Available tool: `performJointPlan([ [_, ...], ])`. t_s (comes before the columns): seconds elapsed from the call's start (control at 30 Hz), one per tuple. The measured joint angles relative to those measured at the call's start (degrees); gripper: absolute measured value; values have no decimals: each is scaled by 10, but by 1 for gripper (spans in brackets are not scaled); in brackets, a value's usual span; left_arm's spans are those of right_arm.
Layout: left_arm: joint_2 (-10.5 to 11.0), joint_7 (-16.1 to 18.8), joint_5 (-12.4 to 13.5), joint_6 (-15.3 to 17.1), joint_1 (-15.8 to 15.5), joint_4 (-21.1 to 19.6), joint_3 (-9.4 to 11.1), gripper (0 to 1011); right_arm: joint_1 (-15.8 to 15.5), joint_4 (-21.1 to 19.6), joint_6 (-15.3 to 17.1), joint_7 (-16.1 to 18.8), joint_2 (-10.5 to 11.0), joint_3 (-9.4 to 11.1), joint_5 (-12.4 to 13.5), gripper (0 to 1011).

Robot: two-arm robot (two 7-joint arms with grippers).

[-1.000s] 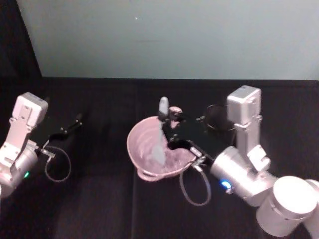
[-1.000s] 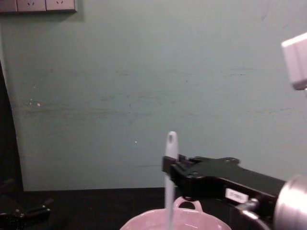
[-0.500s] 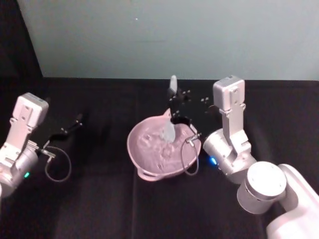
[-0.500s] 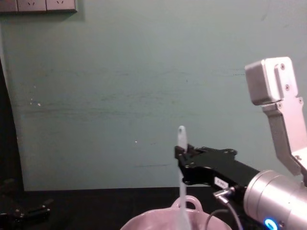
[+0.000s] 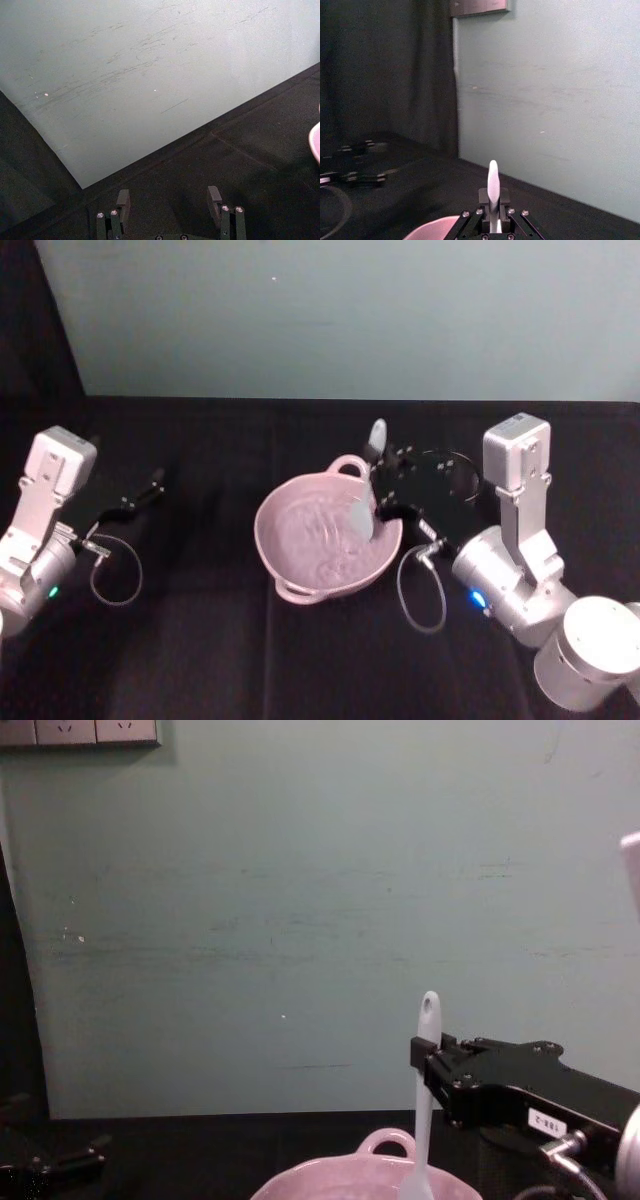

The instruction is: Use the one hand to pick up the spoon and stir the clear water in the bowl.

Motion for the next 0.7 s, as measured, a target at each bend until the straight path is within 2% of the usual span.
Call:
performJointPlan([
  [0.2,0,0,0,0,0,0,0,1011,-30,-48,29,32,14,-11,34,111],
  [0.37,0,0,0,0,0,0,0,1011,-26,-54,30,43,10,-32,46,111],
  [0.43,0,0,0,0,0,0,0,1011,-20,-48,27,43,6,-38,46,111],
  [0.5,0,0,0,0,0,0,0,1011,-1,-25,11,39,-7,-52,40,110],
  [0.57,0,0,0,0,0,0,0,1011,11,-8,4,33,-15,-56,34,110],
  [0.67,0,0,0,0,0,0,0,1011,36,30,-18,17,-32,-61,17,110],
  [0.7,0,0,0,0,0,0,0,1011,50,53,-33,8,-40,-61,4,110],
])
